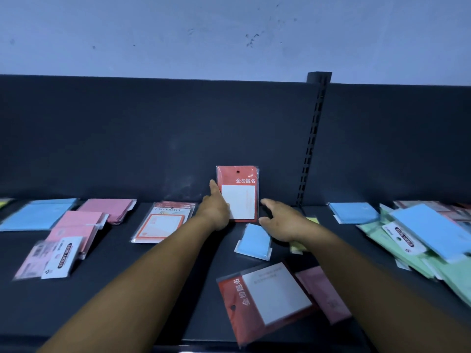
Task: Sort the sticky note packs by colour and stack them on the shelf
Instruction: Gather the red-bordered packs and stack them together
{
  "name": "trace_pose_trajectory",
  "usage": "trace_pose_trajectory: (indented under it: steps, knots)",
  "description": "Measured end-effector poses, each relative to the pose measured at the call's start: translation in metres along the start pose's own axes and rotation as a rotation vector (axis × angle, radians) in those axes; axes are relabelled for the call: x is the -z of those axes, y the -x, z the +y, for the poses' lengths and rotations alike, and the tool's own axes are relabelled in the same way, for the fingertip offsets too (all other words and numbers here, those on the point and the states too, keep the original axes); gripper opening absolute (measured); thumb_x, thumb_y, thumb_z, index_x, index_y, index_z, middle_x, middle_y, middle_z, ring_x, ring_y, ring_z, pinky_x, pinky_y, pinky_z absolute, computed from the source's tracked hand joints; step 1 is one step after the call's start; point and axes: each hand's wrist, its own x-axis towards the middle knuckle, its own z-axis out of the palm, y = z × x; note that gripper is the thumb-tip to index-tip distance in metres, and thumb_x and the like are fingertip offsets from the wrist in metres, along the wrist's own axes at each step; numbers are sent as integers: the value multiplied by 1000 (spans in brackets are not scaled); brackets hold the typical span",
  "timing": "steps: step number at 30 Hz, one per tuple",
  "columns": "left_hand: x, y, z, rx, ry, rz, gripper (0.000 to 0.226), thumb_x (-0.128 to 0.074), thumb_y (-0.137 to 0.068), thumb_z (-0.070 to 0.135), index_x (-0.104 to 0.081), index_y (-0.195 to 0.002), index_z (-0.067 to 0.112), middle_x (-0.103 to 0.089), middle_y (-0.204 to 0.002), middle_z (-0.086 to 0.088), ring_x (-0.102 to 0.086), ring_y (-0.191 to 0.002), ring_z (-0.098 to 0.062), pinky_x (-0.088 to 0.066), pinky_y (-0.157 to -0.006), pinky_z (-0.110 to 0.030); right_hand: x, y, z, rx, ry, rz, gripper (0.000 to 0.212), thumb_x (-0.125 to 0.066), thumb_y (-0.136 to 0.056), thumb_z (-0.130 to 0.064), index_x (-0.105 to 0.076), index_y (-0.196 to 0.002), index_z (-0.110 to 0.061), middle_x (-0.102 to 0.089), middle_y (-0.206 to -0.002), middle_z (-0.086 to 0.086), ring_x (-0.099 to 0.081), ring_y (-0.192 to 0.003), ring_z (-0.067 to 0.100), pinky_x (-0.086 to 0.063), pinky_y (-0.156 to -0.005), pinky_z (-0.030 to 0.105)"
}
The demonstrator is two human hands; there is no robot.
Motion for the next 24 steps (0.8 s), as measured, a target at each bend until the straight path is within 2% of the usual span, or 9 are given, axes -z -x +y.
trace_pose_trajectory:
  steps: [4, 7, 8, 10, 13, 16, 18, 21, 24]
  knots:
    - [2, 17, 6, -52, 7, 113, 84, -52, -96, 23, 10, -151, 12, -18, -151, -17, -25, -138, -36, -26, -111, -42, 7, 12, 11, -37, 34, 6, 59, -44, -97, -31, -21, -151, -25, -29, -156, -2, -30, -141, 23, -28, -114, 37]
    - [0, 41, 16, -183, -34, 178, 74, -58, -93, 27, -12, -149, 10, -22, -143, -13, -26, -135, -34, -28, -109, -39, 10, 23, 16, -40, 38, 23, 55, -48, -95, -34, -32, -147, -26, -41, -149, -3, -47, -128, 22, -37, -107, 34]
    - [-2, 49, 20, -214, -47, 160, 69, -59, -92, 30, -20, -145, 10, -24, -141, -12, -27, -134, -33, -29, -108, -38, 9, 27, 16, -39, 43, 25, 52, -49, -94, -35, -37, -144, -27, -46, -145, -4, -52, -122, 21, -40, -103, 32]
    - [-9, 63, 25, -217, -116, 49, 63, -57, -91, 41, -32, -138, 9, -28, -139, -12, -31, -132, -31, -33, -106, -38, 7, 36, 13, -14, 91, 14, 47, -51, -94, -37, -44, -139, -27, -49, -141, -4, -50, -124, 20, -39, -103, 32]
    - [-17, 78, 27, -192, -339, -123, 64, -49, -90, 56, -41, -133, 10, -38, -136, -14, -37, -128, -32, -35, -101, -37, 4, 47, 9, 33, 131, -1, 40, -52, -93, -35, -49, -132, -27, -54, -134, -3, -50, -121, 20, -40, -103, 35]
    - [-21, 86, 22, -257, -493, -170, 46, -44, -91, 56, -54, -110, 16, -54, -122, -12, -43, -117, -29, -34, -94, -34, -1, 62, 13, 17, 87, 1, 33, -51, -88, -32, -53, -121, -33, -59, -121, -5, -54, -109, 21, -47, -95, 37]
    - [-25, 88, 17, -302, -488, -165, 39, -46, -90, 54, -53, -102, 17, -58, -119, -9, -43, -116, -28, -32, -94, -34, -5, 78, 13, 9, 56, -38, 45, -51, -85, -44, -46, -129, -37, -56, -124, -7, -51, -113, 23, -46, -96, 38]
    - [-29, 91, 13, -336, -411, -152, 45, -47, -92, 48, -54, -121, 14, -55, -127, -10, -35, -126, -28, -29, -101, -35, -14, 103, 8, 49, 159, -146, 83, -55, -81, -63, -17, -150, -35, -32, -153, -3, -30, -138, 27, -28, -112, 42]
    - [-29, 98, 14, -371, -332, -139, 46, -47, -95, 43, -51, -131, 13, -51, -133, -11, -31, -132, -26, -29, -104, -32, -25, 117, 7, 62, 216, -145, 94, -54, -83, -64, -4, -153, -28, -11, -161, -2, -12, -147, 23, -13, -118, 44]
